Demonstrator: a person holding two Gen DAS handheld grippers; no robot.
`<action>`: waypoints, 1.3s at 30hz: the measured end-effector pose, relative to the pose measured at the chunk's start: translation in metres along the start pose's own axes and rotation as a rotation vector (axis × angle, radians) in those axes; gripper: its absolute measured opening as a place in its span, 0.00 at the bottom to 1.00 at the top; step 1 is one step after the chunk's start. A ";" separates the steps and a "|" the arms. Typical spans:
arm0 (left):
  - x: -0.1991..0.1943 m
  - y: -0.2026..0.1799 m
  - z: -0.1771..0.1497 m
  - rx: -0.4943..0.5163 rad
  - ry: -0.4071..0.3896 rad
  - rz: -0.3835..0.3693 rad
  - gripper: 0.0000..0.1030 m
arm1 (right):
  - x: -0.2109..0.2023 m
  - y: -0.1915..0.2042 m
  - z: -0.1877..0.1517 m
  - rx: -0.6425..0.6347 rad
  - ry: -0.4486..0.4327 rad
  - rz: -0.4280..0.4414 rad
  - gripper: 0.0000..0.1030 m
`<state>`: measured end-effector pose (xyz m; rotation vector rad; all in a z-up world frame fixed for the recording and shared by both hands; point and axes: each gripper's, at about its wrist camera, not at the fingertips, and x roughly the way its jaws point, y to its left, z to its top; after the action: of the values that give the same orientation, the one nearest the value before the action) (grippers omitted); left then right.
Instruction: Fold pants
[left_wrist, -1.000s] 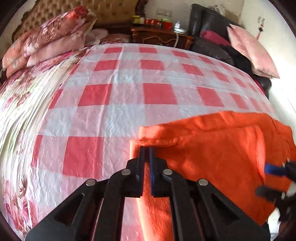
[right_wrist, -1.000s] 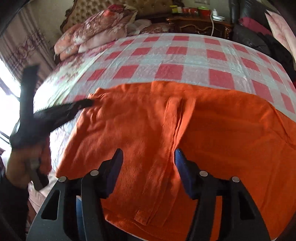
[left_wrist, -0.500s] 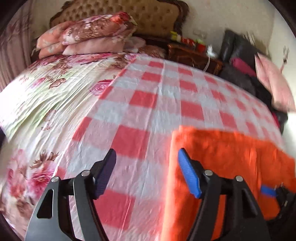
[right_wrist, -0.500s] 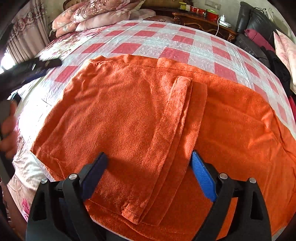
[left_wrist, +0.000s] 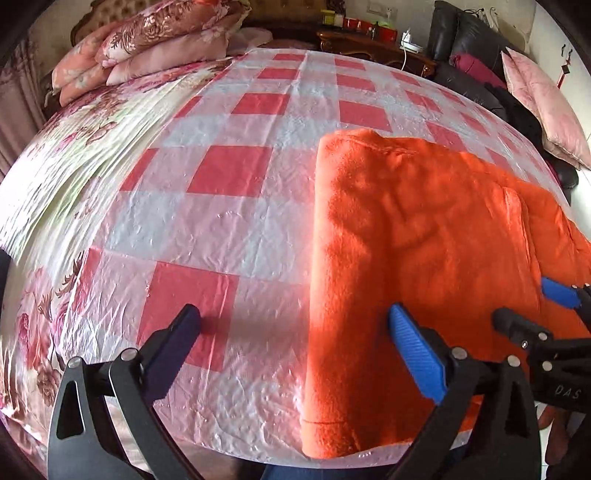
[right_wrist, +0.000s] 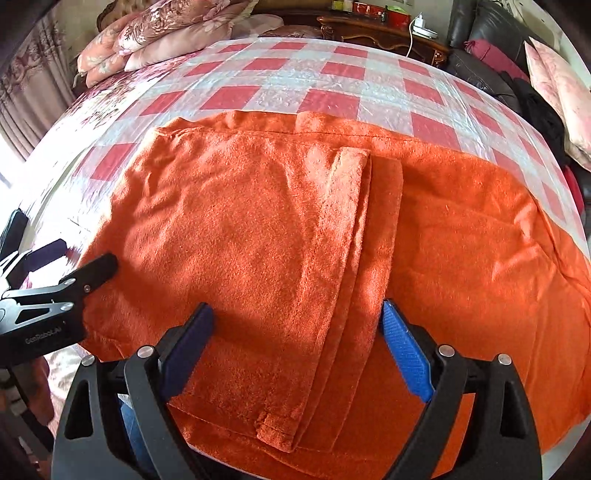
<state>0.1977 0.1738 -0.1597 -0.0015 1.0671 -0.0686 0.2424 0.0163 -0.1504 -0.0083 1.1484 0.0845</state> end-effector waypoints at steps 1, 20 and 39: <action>-0.001 -0.001 -0.003 0.008 -0.013 -0.003 0.98 | 0.000 0.000 -0.001 0.002 -0.003 0.000 0.85; -0.028 -0.002 -0.036 -0.016 -0.056 0.020 0.75 | -0.006 -0.003 -0.017 -0.013 0.025 -0.012 0.87; -0.033 -0.001 -0.047 -0.009 -0.060 0.018 0.77 | -0.011 -0.008 -0.027 -0.003 0.046 -0.012 0.89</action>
<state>0.1406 0.1761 -0.1535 -0.0024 1.0075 -0.0468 0.2144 0.0067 -0.1521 -0.0196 1.1937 0.0760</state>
